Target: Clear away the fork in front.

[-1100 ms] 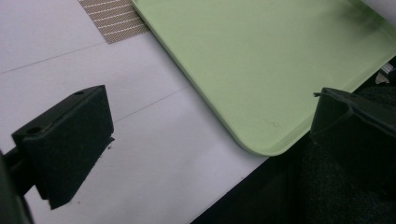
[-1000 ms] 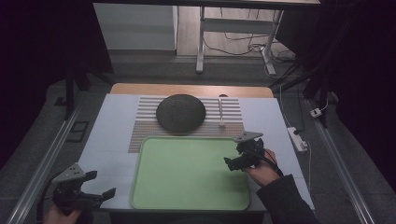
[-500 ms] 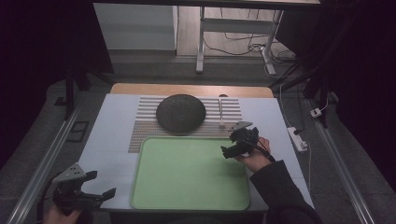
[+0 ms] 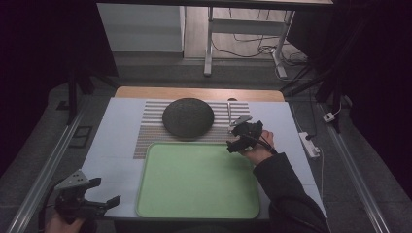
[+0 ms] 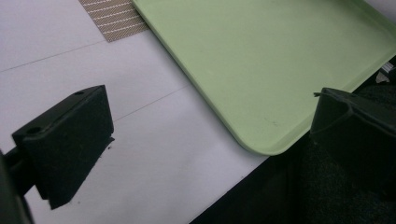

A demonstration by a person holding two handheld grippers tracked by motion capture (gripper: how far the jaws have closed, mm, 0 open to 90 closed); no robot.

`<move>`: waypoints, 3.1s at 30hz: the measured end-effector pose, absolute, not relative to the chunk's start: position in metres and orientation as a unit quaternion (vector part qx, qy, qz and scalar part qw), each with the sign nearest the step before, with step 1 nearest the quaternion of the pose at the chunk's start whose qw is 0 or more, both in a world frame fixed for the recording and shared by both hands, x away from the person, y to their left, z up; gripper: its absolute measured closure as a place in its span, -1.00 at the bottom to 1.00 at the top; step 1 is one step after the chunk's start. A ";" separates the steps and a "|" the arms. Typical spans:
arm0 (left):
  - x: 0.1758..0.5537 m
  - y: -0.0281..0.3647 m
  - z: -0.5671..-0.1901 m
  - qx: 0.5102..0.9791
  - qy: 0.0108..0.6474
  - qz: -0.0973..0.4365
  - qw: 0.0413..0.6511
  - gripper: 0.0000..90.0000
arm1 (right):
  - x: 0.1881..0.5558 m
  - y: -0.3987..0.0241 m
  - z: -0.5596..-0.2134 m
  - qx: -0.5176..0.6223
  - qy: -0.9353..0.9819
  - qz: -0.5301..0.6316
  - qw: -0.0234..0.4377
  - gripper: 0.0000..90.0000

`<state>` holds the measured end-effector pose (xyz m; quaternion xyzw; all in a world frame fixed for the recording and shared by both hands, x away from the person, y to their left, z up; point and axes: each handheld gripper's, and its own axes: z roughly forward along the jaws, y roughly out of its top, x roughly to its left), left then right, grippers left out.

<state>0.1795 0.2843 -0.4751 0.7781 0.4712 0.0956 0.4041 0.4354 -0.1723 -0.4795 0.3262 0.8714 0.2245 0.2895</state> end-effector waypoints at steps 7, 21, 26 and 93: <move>0.179 0.284 -0.475 0.778 0.471 0.095 0.404 -1.00 | 0.453 -0.165 -0.487 0.316 0.876 0.214 0.295 -0.87; 0.179 0.284 -0.475 0.779 0.471 0.096 0.403 -1.00 | 0.468 -0.161 -0.500 0.275 0.893 0.196 0.296 -0.27; 0.179 0.284 -0.475 0.779 0.471 0.096 0.403 -1.00 | 0.470 -0.157 -0.506 0.250 0.903 0.183 0.297 0.03; 0.190 0.286 -0.468 0.787 0.433 0.099 0.429 -1.00 | 0.427 -0.197 -0.449 0.268 0.883 0.334 0.192 0.99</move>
